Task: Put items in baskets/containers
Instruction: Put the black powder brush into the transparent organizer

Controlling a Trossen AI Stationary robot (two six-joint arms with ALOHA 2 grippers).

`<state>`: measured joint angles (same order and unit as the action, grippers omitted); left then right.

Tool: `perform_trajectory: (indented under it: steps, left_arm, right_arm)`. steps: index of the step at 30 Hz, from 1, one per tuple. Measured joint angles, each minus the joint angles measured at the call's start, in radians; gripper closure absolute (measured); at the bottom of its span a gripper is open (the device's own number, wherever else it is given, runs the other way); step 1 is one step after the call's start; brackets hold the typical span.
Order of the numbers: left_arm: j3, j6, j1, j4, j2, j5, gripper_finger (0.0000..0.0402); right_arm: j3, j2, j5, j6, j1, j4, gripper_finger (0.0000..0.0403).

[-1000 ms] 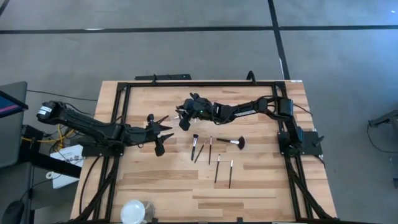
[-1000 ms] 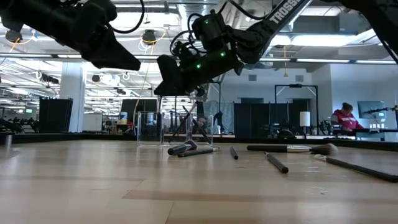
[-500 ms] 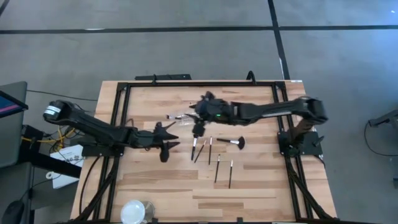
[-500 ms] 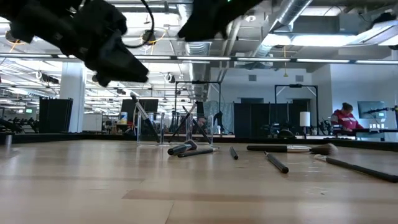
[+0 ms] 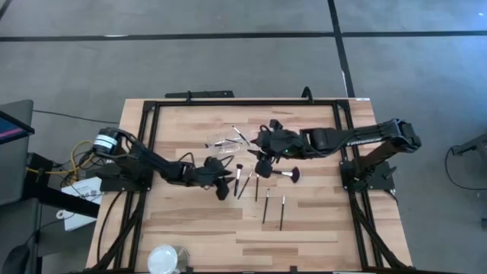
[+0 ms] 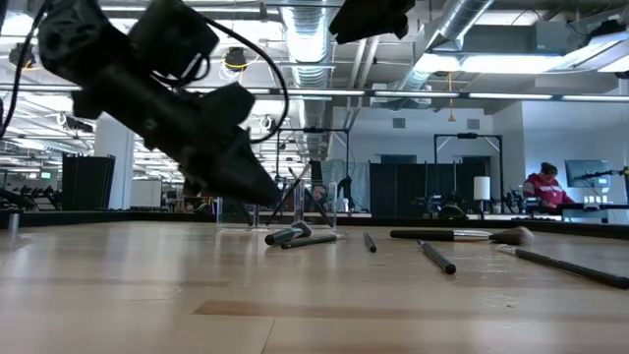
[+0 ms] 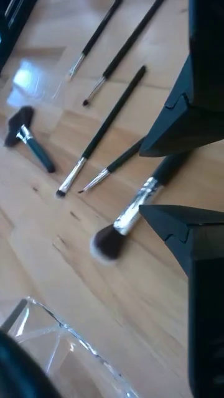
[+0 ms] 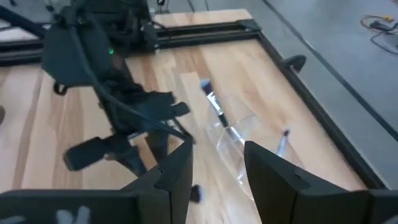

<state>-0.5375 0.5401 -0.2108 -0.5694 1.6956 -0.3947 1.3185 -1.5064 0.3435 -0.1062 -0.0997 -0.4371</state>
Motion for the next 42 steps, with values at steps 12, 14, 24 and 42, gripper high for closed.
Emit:
perform_trajectory:
  steps: [12,14,24,42]
  left_arm:
    - [-0.08,0.023,0.016,0.003,0.147,-0.001,0.027]
    - [-0.094,0.023,0.017,-0.009,0.171,-0.001,0.027]
    - [-0.077,-0.103,0.02,0.004,0.188,0.008,0.027]
    - [0.006,-0.246,0.058,-0.053,0.183,0.133,0.0361]
  right_arm:
    - [-0.002,-0.027,0.004,-0.07,-0.099,-0.03,0.0275]
    - [-0.002,-0.027,0.007,-0.07,-0.104,-0.027,0.0275]
    - [-0.002,-0.031,0.008,-0.07,-0.105,-0.033,0.028]
    - [0.012,-0.02,0.003,-0.069,-0.177,-0.076,0.0282]
